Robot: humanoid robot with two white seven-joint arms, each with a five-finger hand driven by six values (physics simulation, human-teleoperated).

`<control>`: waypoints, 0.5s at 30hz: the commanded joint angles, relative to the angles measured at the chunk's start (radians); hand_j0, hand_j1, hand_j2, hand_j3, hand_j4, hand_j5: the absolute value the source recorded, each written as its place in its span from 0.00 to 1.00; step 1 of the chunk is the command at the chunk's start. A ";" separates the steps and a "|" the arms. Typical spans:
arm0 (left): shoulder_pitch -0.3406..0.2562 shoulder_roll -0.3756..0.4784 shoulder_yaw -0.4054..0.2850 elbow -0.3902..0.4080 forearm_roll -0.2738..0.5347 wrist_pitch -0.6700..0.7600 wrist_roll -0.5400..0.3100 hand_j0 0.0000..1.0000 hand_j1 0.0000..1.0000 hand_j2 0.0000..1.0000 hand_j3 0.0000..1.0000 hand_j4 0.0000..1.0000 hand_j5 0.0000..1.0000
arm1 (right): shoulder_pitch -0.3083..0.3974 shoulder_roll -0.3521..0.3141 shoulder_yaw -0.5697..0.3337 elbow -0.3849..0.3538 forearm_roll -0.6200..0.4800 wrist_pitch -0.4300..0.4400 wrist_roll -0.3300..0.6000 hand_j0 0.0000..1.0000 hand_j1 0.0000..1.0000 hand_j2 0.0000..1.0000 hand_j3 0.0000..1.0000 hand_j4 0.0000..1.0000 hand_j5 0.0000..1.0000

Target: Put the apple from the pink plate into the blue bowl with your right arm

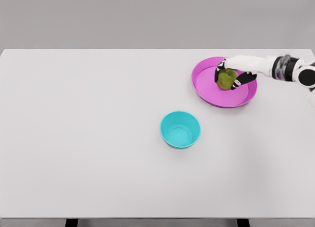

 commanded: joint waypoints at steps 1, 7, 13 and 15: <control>0.000 0.000 0.000 -0.001 0.000 0.001 0.000 1.00 1.00 1.00 1.00 1.00 1.00 | 0.002 -0.022 -0.043 -0.072 -0.012 0.001 -0.001 0.48 0.48 0.48 0.48 0.48 0.48; 0.000 0.000 0.000 0.001 0.001 0.001 0.000 1.00 1.00 1.00 1.00 1.00 1.00 | 0.095 -0.141 -0.073 -0.308 -0.104 0.001 -0.001 0.48 0.48 0.48 0.48 0.48 0.48; 0.000 0.000 0.000 -0.001 0.001 0.001 0.000 1.00 1.00 1.00 1.00 1.00 1.00 | 0.166 -0.256 -0.073 -0.521 -0.220 0.012 -0.001 0.49 0.49 0.49 0.49 0.49 0.49; 0.000 0.000 0.000 0.001 0.001 0.001 0.000 1.00 1.00 1.00 1.00 1.00 1.00 | 0.192 -0.284 -0.075 -0.609 -0.248 0.028 -0.001 0.49 0.49 0.49 0.49 0.49 0.49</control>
